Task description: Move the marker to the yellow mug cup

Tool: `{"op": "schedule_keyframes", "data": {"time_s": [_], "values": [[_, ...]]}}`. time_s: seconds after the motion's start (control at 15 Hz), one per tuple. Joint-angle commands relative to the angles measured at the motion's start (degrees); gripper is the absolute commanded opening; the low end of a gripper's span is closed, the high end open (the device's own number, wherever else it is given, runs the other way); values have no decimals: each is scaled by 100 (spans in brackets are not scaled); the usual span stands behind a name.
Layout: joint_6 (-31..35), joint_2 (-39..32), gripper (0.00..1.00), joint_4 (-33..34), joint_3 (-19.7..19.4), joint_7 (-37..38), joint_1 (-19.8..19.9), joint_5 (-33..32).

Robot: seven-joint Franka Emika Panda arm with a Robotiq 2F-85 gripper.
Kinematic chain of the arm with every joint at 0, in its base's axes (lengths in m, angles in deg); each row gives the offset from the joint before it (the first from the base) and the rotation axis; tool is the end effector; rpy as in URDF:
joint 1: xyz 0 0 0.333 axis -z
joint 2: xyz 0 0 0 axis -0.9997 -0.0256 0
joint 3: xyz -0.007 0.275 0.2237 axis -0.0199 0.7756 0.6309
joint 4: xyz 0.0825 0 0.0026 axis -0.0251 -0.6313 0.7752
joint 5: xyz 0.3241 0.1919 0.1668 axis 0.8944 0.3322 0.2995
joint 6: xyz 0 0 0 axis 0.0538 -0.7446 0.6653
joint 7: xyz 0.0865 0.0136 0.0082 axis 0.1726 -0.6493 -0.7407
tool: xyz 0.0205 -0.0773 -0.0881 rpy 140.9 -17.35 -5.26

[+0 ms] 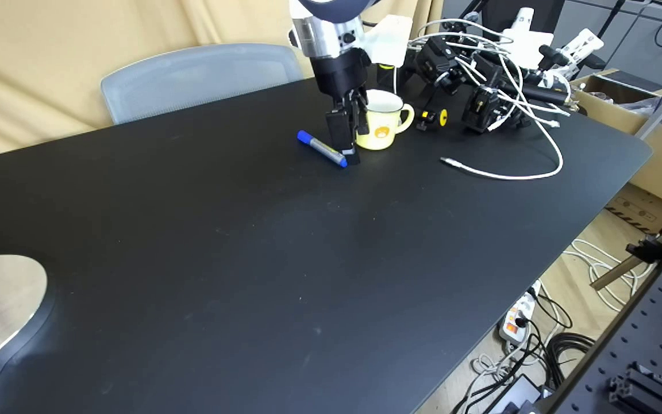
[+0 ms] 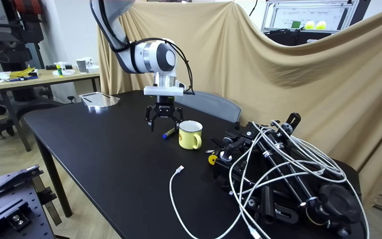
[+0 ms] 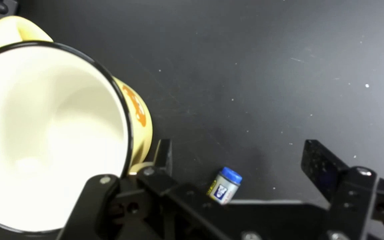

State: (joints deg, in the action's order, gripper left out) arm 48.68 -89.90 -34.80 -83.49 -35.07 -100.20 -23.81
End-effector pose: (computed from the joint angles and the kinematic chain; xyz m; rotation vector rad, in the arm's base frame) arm 0.6484 0.1669 0.1720 2.7920 1.0418 -0.4177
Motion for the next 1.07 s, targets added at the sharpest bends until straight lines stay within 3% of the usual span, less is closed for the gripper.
{"op": "schedule_keyframes", "data": {"time_s": [0.0,0.53,1.0], "values": [[-171,-249,100,426,52,185,118,28],[413,-698,100,1042,69,1711,26,950],[1501,-818,100,990,-269,3149,-204,1219]]}}
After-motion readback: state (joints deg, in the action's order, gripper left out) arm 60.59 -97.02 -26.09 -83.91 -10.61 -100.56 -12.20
